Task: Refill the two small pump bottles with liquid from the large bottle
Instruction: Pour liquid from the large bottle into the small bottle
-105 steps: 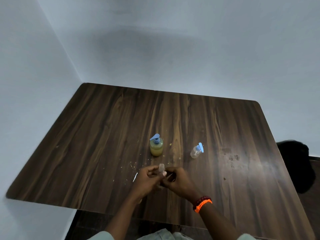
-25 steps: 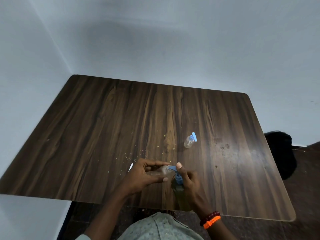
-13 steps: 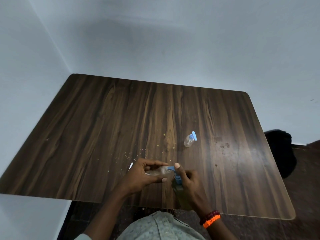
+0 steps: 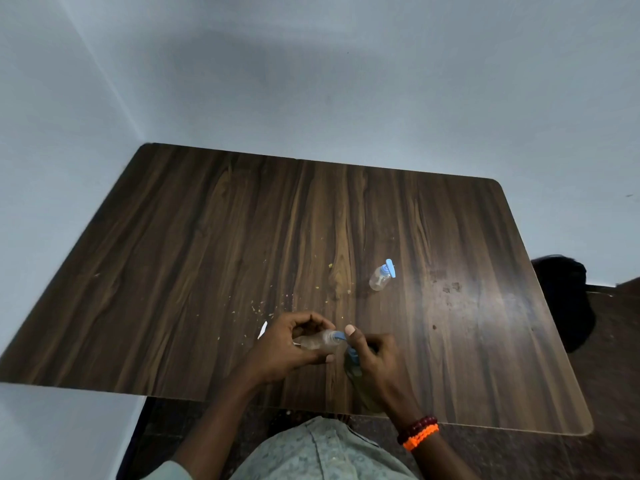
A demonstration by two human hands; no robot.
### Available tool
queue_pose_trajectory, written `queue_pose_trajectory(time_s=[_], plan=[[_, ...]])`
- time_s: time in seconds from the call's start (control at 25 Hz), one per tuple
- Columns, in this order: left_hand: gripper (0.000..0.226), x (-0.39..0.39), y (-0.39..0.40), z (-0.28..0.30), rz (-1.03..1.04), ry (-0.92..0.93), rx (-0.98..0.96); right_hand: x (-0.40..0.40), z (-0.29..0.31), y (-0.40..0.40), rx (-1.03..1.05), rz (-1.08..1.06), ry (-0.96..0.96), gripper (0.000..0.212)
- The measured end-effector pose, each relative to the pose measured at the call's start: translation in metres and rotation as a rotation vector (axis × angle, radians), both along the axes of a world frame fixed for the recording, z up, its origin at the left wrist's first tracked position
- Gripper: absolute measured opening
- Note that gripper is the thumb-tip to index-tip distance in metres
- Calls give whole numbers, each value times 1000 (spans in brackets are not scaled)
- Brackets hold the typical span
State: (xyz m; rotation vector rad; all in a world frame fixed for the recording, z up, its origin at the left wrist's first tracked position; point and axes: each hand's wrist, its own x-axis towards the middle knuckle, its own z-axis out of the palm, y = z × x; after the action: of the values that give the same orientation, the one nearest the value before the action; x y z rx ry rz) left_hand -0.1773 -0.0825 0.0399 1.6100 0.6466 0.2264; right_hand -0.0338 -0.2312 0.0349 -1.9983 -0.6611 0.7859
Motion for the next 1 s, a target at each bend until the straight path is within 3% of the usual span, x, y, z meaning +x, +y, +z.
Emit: queue_pose_trajectory(time_s=[0.24,0.48,0.72,0.88,1.0], plan=[[36,-2,2,1,14,-13,4,2,-5,2,22,40,-11,95],[35,-1,0,1,14,-11,-24,4,-21,2,-51,-8,-42,74],[37,-3,2,4,46,-11,-25,4,0,10,30,39,-40,102],[37,-2,1,6,61,-22,-24,5,-5,12,71,41,-23,81],[37,-3,-1,6,50,-10,-20,6,-21,12,20,24,-52,81]])
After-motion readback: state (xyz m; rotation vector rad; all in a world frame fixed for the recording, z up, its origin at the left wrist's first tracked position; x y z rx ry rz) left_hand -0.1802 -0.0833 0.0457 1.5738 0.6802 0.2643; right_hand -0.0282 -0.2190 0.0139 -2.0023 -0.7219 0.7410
